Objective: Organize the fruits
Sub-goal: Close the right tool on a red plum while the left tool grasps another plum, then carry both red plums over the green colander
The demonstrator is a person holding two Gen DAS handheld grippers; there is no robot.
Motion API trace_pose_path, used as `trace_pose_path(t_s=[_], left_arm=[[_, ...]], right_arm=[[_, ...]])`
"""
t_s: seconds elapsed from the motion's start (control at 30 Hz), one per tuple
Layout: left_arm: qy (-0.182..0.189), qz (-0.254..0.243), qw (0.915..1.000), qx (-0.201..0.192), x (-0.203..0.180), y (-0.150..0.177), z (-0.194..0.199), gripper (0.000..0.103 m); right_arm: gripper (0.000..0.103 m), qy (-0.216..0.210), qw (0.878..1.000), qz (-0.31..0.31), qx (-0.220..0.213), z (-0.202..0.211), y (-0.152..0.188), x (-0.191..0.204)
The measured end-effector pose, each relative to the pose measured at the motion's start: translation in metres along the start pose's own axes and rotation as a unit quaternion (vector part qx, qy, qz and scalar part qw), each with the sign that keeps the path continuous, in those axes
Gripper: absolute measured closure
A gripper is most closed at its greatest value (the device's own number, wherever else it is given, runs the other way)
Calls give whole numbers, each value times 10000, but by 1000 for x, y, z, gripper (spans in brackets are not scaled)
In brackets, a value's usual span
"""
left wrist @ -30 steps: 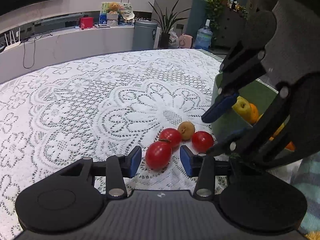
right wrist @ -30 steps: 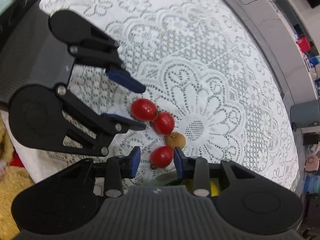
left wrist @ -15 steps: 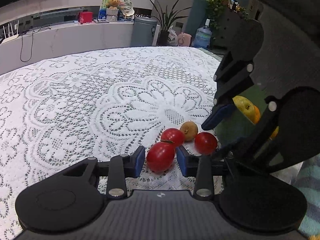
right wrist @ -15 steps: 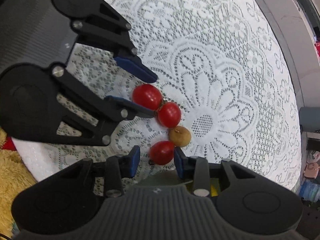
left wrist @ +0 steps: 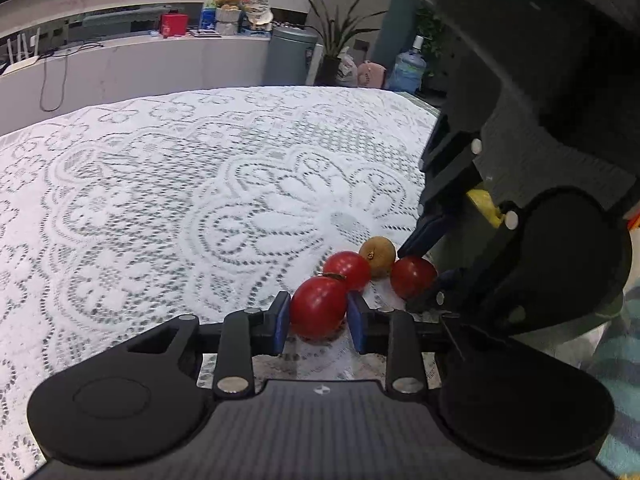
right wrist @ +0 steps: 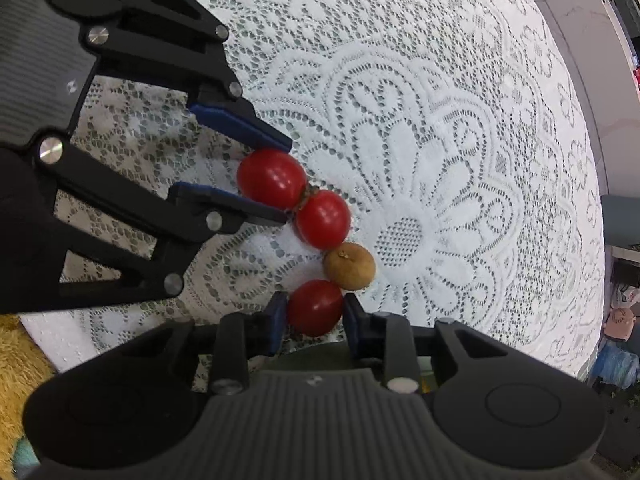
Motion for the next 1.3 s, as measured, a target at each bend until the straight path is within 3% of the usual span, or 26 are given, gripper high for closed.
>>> trace_pose_path(t_s=[0.43,0.77,1.03,1.3], left_arm=[[-224,882,9954,-290,31,-15,30,70],[-142,1273,9898,-630,33,-18,62,70],[92,910,9914,-936,-1,-30,80,69],[289,25,9936,-1093,-57,-36,92,69]], right_arm=[[77,75,9956,-363,-866,30,-19,-11],[77,-75,9827,-1144,-1452,71,2,-11],[76,-138,9516,-2127,-2215,115,49,-8],[76,-120,8987,-3277,-2913,131,127,-7]])
Point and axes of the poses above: each gripper's, at about its wrist camera, not at the fingertips, and z roughly against the way its jaws point, x to its left, y to its underside, the point moved 7 cm from there along -z, roughly the way its jaws point, and after that the axes turned 4 degrees about x, right-handed, at the moved point
